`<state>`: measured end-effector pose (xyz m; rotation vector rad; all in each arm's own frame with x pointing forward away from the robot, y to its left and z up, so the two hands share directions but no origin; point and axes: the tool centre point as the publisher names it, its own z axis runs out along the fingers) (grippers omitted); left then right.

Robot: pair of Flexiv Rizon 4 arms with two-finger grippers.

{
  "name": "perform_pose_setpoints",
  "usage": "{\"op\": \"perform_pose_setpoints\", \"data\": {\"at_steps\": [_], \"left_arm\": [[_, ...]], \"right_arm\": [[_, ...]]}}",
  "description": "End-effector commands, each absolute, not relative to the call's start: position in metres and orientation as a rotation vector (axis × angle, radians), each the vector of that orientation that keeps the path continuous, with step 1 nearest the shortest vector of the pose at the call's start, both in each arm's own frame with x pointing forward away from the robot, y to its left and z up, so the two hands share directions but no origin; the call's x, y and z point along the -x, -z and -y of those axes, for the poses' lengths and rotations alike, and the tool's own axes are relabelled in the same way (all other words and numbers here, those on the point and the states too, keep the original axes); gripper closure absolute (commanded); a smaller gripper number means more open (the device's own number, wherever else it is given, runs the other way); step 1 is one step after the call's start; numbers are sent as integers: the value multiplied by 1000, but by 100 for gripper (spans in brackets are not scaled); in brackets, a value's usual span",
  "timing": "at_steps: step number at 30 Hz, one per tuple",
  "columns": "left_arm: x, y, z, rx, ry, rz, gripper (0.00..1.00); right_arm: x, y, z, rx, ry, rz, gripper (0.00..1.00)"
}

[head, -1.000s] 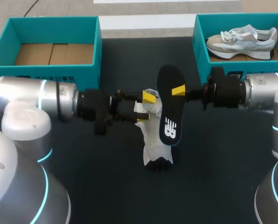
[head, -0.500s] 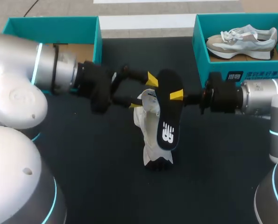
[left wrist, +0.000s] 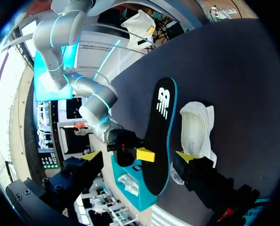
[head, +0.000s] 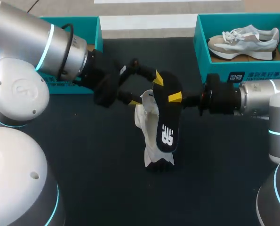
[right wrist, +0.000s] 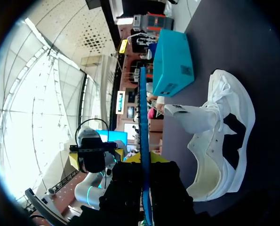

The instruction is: Take the shoe out of the shoebox, open the shoe tongue, remove and reinsert the insole, then place the shoe into the shoebox

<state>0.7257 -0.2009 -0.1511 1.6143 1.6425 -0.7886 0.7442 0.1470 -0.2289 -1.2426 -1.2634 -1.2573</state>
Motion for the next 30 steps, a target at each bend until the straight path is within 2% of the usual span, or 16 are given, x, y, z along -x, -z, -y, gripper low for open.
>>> {"op": "perform_pose_setpoints", "data": {"at_steps": [1,18,30], "left_arm": [[-731,141,209,-1655,628,-1799,0],[-741,125,212,-1998,224,-2089,0],[-750,127,225,-2001,-206,-2386,0]], "right_arm": [[-742,227,-146,1247,1248,1267,100],[-743,212,-138,1230,1183,1293,100],[-747,213,-143,1208,1156,1300,100]]}}
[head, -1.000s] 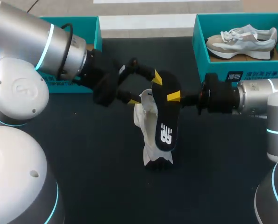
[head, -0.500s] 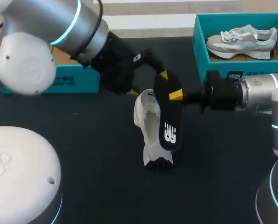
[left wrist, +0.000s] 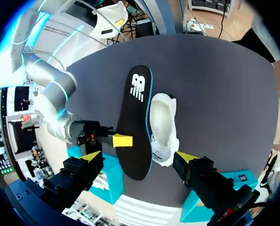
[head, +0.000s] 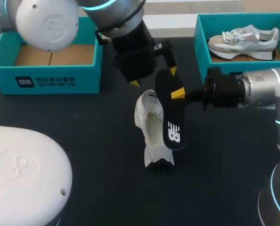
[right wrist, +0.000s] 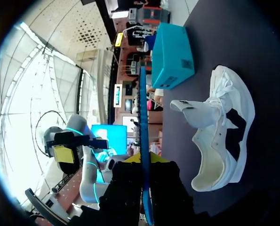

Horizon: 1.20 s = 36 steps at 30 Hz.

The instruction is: Take the shoe out of the shoebox, open the shoe tongue, remove and reinsert the insole, then place the shoe into the shoebox

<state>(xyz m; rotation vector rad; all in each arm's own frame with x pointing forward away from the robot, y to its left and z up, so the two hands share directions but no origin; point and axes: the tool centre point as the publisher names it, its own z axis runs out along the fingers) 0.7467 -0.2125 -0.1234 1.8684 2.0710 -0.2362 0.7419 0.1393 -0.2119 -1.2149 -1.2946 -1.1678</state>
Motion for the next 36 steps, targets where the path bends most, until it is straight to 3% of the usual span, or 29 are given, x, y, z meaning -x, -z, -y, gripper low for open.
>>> {"op": "perform_pose_setpoints", "data": {"at_steps": [1,36], "left_arm": [[-751,128,225,-1991,-211,-2394,0],[-760,136,234,-1971,-135,-2417,0]], "right_arm": [[-747,213,-143,1207,1155,1301,100],[-746,213,-149,1219,1152,1307,100]]}}
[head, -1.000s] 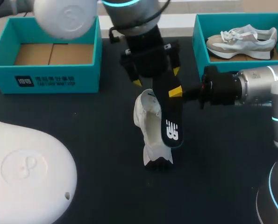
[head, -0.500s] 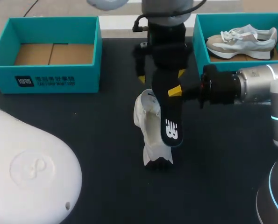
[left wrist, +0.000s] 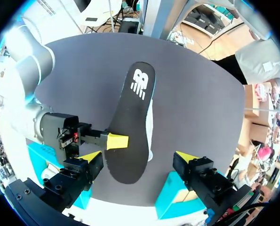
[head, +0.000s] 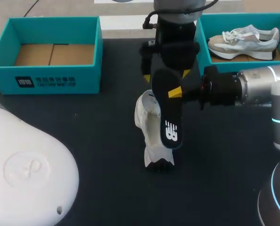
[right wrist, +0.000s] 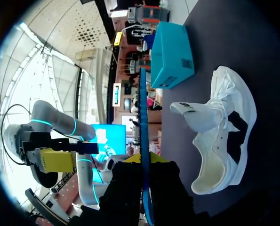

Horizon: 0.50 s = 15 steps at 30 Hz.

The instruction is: Take the shoe out of the shoebox, open the shoe tongue, remove and reinsert the insole, then place the shoe into the shoebox

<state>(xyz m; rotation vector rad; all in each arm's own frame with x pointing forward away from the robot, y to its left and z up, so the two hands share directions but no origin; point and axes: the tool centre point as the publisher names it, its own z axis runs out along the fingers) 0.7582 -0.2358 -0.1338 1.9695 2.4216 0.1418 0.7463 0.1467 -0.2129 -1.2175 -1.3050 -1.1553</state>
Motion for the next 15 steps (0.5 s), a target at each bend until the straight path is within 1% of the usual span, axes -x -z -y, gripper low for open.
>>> {"op": "perform_pose_setpoints", "data": {"at_steps": [1,10,15], "left_arm": [[-761,137,234,-1973,-133,-2417,0],[-764,143,234,-1937,-99,-2396,0],[-769,140,224,-1724,188,-2279,0]], "right_arm": [[-746,213,-149,1219,1151,1307,100],[-745,213,-149,1221,1148,1310,100],[-744,212,-148,1224,1148,1308,100]]}}
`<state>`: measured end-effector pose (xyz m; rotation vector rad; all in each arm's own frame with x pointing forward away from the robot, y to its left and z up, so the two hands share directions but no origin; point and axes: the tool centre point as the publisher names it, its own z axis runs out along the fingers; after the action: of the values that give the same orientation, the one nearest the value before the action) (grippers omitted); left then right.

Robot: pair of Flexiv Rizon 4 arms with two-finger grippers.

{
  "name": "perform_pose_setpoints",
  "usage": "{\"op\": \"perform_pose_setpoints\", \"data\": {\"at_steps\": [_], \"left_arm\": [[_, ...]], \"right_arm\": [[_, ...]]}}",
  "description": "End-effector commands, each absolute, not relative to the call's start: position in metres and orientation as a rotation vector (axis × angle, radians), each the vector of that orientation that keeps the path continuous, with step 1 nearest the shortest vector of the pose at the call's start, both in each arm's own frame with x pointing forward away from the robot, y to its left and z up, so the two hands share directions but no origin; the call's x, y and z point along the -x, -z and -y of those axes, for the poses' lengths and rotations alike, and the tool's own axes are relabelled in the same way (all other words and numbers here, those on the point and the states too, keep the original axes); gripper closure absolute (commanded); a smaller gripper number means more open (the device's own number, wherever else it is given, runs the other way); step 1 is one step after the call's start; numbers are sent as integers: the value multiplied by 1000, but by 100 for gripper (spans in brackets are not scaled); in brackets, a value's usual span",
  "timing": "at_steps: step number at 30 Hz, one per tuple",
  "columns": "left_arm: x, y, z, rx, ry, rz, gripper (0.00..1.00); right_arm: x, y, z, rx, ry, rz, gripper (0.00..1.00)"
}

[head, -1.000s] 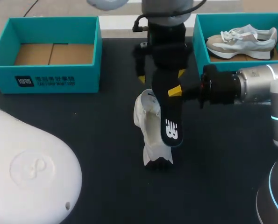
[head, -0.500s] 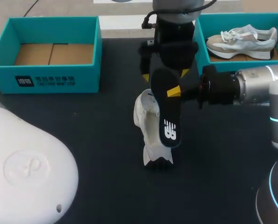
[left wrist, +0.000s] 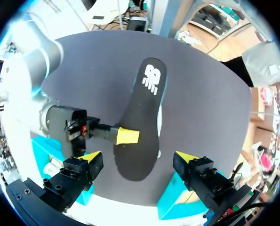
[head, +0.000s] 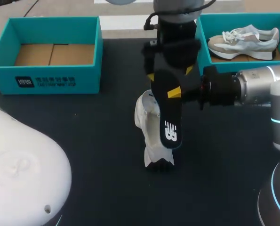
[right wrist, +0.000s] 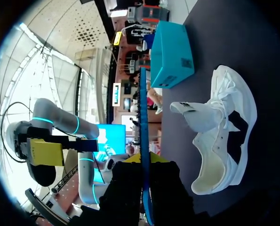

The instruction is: Take the shoe out of the shoebox, open the shoe tongue, remove and reinsert the insole, then place the shoe into the shoebox

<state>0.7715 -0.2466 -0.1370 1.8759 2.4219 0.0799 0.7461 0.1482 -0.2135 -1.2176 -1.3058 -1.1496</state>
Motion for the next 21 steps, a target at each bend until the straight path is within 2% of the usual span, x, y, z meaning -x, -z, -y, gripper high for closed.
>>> {"op": "perform_pose_setpoints", "data": {"at_steps": [1,21], "left_arm": [[-769,139,221,-1680,282,-2234,0],[-745,138,188,-1543,772,-1622,0]], "right_arm": [[-744,212,-148,1225,1147,1308,100],[-748,213,-145,1221,1148,1311,100]]}}
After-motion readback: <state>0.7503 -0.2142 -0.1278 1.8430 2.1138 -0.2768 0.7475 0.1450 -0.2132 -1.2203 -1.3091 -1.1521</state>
